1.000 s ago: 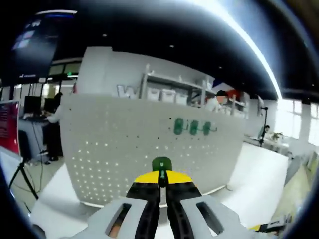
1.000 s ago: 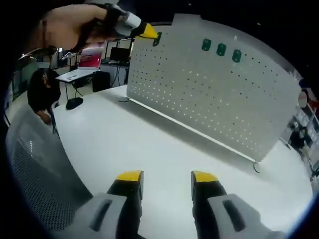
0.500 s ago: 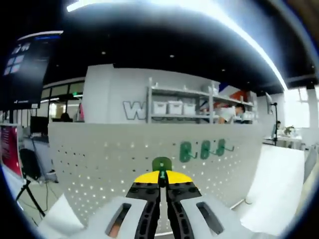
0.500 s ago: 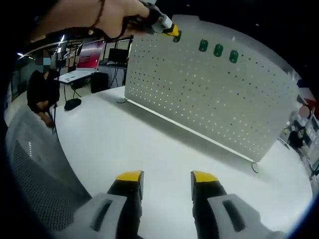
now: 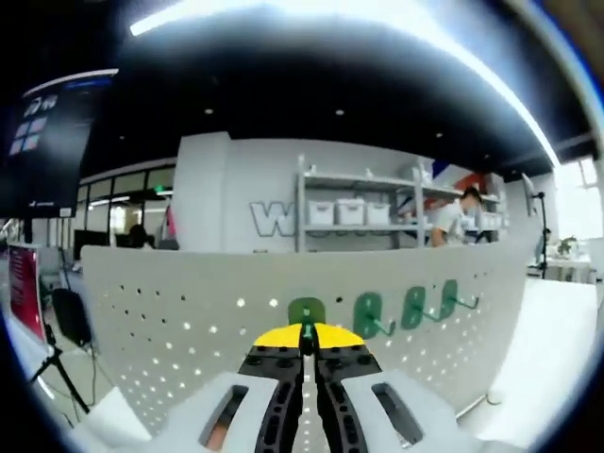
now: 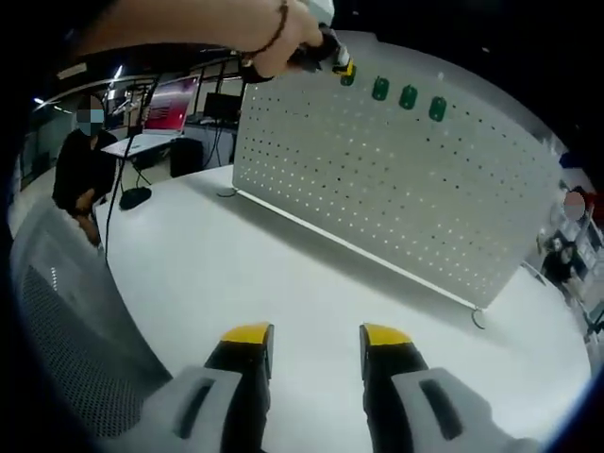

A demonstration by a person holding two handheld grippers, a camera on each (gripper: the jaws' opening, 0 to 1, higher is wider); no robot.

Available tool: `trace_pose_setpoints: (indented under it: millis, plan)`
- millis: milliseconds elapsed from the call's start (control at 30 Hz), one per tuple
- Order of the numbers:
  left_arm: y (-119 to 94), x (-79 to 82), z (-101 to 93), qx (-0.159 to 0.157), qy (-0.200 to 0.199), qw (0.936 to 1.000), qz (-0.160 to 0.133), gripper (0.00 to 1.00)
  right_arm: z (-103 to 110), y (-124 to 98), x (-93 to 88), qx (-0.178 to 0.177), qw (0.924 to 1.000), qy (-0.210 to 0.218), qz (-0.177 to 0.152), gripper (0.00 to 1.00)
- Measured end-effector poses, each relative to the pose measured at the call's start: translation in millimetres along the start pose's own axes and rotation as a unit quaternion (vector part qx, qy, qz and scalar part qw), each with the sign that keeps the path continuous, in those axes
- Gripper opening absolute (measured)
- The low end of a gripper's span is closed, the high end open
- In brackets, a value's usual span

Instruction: Insert the hook assembly into the mounting plate slot until the hook locks in place.

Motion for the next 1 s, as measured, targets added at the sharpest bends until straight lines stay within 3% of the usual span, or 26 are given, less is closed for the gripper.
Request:
trace_pose_setpoints:
  millis: [200,500,800,1000]
  plan:
    - [12,0.3,-1.4,0.008,0.013,0.9999,0.002,0.02,2,-1,1.7,0.002,1.0000,-0.007,-0.004,0.33]
    - [12,-4.7,-3.9,0.009,0.030,0.9994,0.016,0.02,1,-2,3.2,-0.001,0.9999,-0.004,-0.010,0.33]
    - [16,-5.6,-4.8,0.013,0.021,0.9994,0.024,0.02,0,-2,2.5,-0.005,1.0000,-0.004,-0.007,0.33]
    - [13,-4.5,-0.5,-0.010,-0.004,0.9993,0.036,0.03,-7,-5,3.9,-0.028,0.9994,-0.018,-0.009,0.39]
Point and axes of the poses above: the point that each gripper's makers call its tool centre point, and the gripper's own axes: y roughly forward along the fingers, z roughly to its left, x roughly out of its top, the point moved 5 cm from there along -y, roughly backward along the fingers, and after that the axes turned 10 degrees about x, right-handed, at the moved point
